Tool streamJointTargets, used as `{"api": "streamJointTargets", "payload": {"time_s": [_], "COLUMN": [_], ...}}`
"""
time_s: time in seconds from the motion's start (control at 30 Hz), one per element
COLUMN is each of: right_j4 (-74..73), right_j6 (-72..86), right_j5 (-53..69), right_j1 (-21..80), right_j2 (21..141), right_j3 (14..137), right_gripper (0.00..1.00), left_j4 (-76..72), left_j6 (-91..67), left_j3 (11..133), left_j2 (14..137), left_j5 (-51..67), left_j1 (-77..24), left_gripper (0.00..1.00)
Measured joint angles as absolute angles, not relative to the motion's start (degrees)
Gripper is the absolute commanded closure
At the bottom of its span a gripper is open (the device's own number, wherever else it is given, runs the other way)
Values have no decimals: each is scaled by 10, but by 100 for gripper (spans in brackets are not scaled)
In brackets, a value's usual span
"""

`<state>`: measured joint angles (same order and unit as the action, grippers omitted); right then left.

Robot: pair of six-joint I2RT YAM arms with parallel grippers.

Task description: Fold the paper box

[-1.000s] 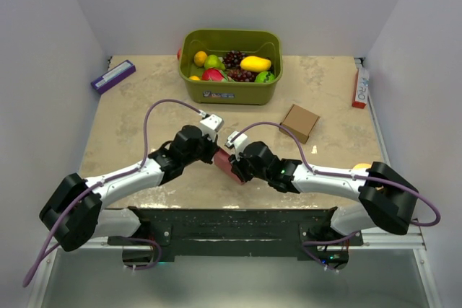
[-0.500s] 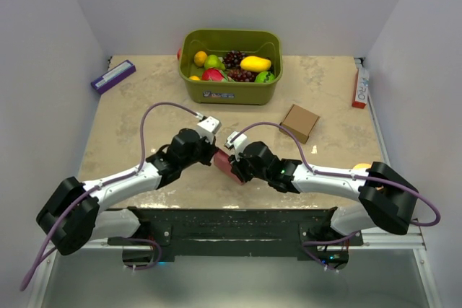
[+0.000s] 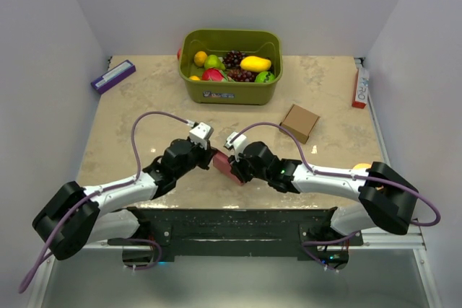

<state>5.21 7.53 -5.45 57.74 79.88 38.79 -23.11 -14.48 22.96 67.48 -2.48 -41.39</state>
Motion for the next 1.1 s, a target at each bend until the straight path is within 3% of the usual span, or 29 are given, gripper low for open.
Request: {"api": "streamJointTargets", "payload": {"time_s": [0.27,0.4,0.43,0.53,0.67,0.87,1.1], "right_j4": [51,39,27,-22,-102,-187,-245], "right_j6": [75,82,87,112,164,259,322], "right_j5": [-55,-63,-68,-86,-109,-147,-192], "right_j1": [577,577,578,581,580,580,580], "right_j2": [799,799,799,794,744,693,677], "right_j3": [389,396,402,427,438,460,490], "right_gripper": [91,68,58,45,37,37,53], "left_j4": [-262,-262,-262,-261,-256,-254,-236], "left_j6": [-160,-164,-166,-168,-168,-170,-180], "left_j3": [214,214,214,214,214,214,224], "left_j2": [675,675,676,676,676,676,676], "left_j5": [-40,-43,-43,-49,-72,-78,-115], "left_j1": [-417,-418,-418,-418,-413,-413,-438], "left_gripper": [100,100,100,100,100,100,100]}}
